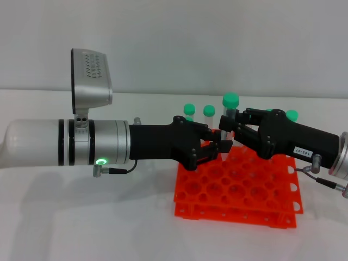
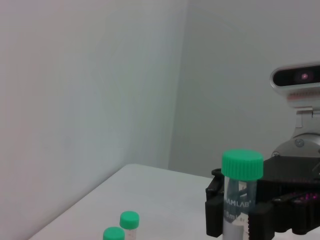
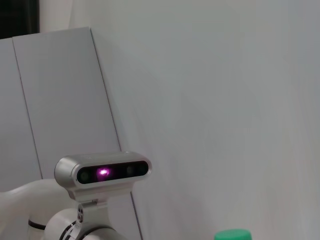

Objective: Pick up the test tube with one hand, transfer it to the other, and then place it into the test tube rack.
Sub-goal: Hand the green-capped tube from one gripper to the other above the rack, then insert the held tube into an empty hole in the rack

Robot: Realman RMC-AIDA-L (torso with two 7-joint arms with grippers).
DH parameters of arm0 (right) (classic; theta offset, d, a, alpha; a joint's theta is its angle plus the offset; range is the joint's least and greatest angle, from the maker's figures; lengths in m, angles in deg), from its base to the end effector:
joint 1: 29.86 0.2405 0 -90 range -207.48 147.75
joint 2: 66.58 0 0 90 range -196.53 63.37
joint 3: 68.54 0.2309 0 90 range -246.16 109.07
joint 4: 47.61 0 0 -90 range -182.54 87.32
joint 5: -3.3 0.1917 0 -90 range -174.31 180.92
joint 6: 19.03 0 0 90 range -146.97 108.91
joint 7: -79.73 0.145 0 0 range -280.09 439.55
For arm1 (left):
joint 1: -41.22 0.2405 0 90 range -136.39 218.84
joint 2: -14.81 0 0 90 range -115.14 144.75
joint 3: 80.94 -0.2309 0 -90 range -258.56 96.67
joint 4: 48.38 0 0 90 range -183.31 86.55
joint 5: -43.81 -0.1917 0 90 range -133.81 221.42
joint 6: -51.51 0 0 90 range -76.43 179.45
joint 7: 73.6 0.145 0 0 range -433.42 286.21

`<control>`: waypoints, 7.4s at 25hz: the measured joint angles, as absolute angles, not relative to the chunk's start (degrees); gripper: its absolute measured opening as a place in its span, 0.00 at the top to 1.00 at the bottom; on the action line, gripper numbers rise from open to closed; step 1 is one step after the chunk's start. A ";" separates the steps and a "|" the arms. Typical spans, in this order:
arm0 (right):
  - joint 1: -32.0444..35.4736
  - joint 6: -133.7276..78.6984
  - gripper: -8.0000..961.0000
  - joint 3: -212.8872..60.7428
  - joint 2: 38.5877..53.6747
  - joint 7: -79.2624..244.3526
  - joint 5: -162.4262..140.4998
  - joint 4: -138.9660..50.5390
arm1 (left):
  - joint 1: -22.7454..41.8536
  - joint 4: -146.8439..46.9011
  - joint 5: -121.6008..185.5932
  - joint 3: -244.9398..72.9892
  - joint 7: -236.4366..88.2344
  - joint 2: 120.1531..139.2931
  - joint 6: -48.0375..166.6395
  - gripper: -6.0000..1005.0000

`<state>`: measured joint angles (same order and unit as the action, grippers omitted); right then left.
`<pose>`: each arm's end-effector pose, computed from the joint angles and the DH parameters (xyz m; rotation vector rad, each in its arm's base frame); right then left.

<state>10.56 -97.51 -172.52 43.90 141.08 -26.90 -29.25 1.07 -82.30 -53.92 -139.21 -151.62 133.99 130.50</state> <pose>0.1501 0.3423 -0.0071 -2.5834 0.4276 1.2200 -0.1526 0.3444 -0.0219 -2.8067 -0.3709 -0.7891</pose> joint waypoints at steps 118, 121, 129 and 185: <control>12.82 -69.51 0.78 -175.90 49.61 128.24 -22.76 -23.20 | 26.79 -52.58 17.74 -138.86 -107.75 134.16 137.99 0.30; 12.83 -68.45 0.78 -179.80 49.61 125.02 -15.41 -23.18 | 26.87 -52.43 17.75 -138.86 -107.73 134.16 137.95 0.30; 12.77 -66.05 0.78 -188.58 49.61 119.38 -2.64 -22.95 | 27.47 -52.28 17.80 -139.00 -107.71 134.16 137.90 0.30; 13.49 -62.64 0.78 -208.42 49.61 101.33 31.16 -20.72 | 28.31 -51.89 17.17 -139.39 -107.71 134.07 138.07 0.30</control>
<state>13.49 -62.64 -208.42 49.61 101.33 31.16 -20.72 28.31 -51.89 17.17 -139.39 -107.71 134.07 138.07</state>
